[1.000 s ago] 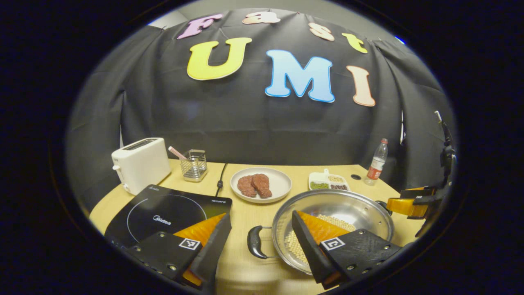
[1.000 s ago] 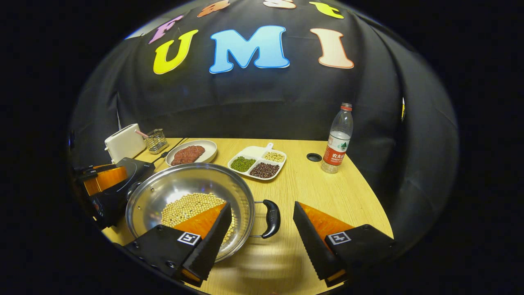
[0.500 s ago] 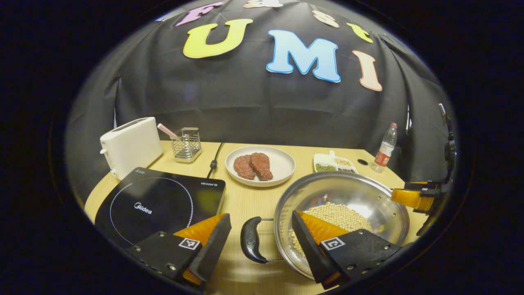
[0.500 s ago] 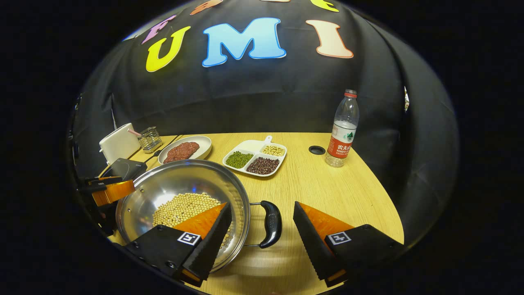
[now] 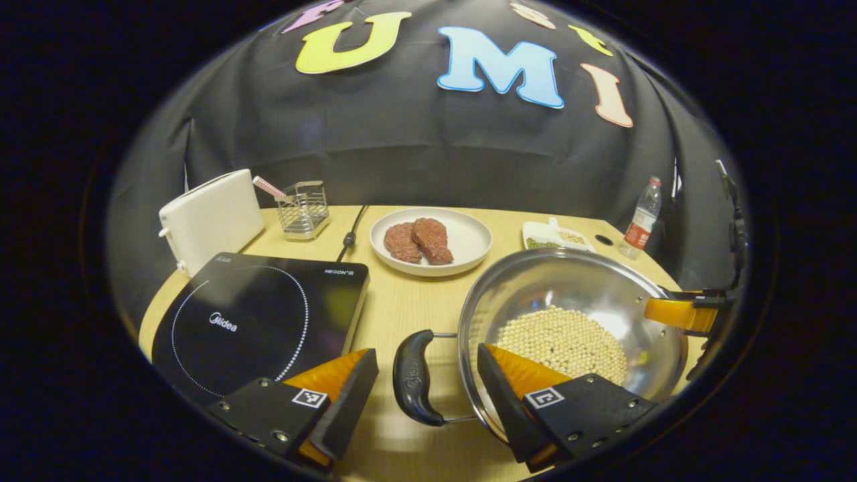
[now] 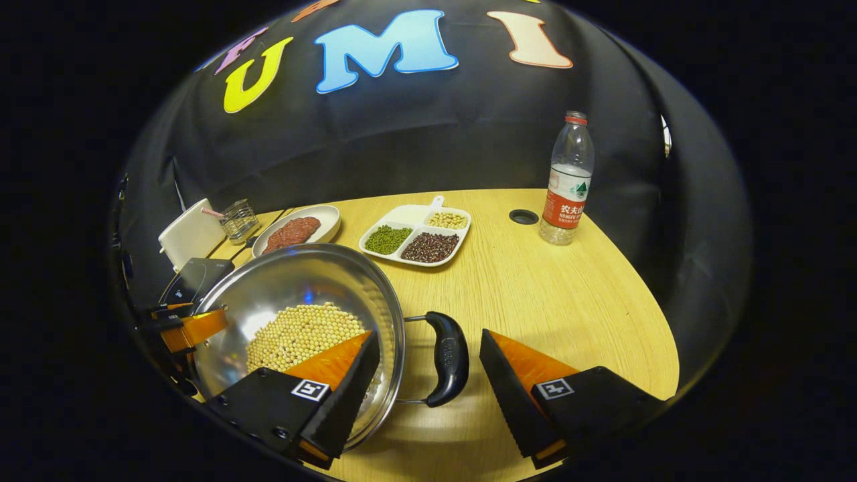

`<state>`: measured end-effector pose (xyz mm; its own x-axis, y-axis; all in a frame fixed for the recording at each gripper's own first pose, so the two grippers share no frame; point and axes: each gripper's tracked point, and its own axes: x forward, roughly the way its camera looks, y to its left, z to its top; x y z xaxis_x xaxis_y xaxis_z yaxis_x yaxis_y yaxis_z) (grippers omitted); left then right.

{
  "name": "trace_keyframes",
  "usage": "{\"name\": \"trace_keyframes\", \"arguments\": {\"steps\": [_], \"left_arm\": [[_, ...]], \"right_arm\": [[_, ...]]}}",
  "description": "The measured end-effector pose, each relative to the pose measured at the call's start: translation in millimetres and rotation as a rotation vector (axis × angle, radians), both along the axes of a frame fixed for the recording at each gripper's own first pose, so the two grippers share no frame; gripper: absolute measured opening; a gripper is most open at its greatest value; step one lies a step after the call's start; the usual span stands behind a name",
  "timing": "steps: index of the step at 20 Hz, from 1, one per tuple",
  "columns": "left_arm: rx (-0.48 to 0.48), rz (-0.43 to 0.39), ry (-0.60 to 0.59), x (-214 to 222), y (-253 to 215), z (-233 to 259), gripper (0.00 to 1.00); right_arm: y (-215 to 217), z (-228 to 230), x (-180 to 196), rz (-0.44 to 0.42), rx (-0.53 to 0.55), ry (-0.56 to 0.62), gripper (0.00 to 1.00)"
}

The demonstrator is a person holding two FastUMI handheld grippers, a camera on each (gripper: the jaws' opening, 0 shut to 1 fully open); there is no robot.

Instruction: First push the handle of the pot to place it horizontally, then grasp the pot with both hands and set it on the induction cooktop.

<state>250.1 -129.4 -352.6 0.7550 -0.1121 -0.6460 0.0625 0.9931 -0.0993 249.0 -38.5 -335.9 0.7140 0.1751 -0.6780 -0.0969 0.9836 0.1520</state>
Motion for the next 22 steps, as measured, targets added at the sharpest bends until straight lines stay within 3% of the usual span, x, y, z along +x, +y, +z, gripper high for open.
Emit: {"name": "trace_keyframes", "arguments": {"steps": [3, 4, 5, 6, 10, 11, 13, 17, 19, 22], "left_arm": [[0.003, -0.017, 0.022, -2.3, -3.1, -4.4, 0.88], [-0.004, -0.024, 0.031, -3.9, -6.6, -4.9, 0.78], [-0.002, -0.027, 0.034, -4.8, -9.4, -3.4, 0.77], [0.008, -0.031, 0.036, -4.6, -8.6, -5.2, 0.69], [-0.001, 0.008, 0.041, -1.3, -6.5, -4.5, 0.63], [-0.005, 0.017, 0.047, -1.2, -5.8, -4.8, 0.61], [-0.006, 0.012, 0.054, -1.2, -5.7, -4.0, 0.58], [-0.015, 0.019, 0.061, -0.1, -5.3, -2.1, 0.56], [-0.019, 0.026, 0.059, 0.9, -3.5, 2.1, 0.53], [-0.027, 0.032, 0.036, -0.1, 4.0, 16.7, 0.56]], "right_arm": [[1.8, -1.2, -1.2, 0.000, 0.000, 0.008, 0.84], [0.7, -1.2, -1.0, -0.003, -0.002, 0.007, 0.81], [-0.6, -0.4, -0.3, -0.008, -0.006, 0.003, 0.77], [0.3, 0.2, 0.1, -0.011, -0.006, 0.004, 0.67], [1.9, -1.7, -2.1, 0.000, -0.020, 0.012, 0.55], [1.6, -1.2, -2.6, -0.001, -0.024, 0.011, 0.57], [2.7, -0.3, -2.6, 0.005, -0.032, 0.015, 0.48], [3.2, 3.0, -2.1, 0.001, -0.036, 0.020, 0.51], [3.2, 8.3, -2.6, 0.008, -0.039, 0.026, 0.48], [6.4, 26.6, -2.8, 0.011, -0.039, 0.004, 0.48]]}}
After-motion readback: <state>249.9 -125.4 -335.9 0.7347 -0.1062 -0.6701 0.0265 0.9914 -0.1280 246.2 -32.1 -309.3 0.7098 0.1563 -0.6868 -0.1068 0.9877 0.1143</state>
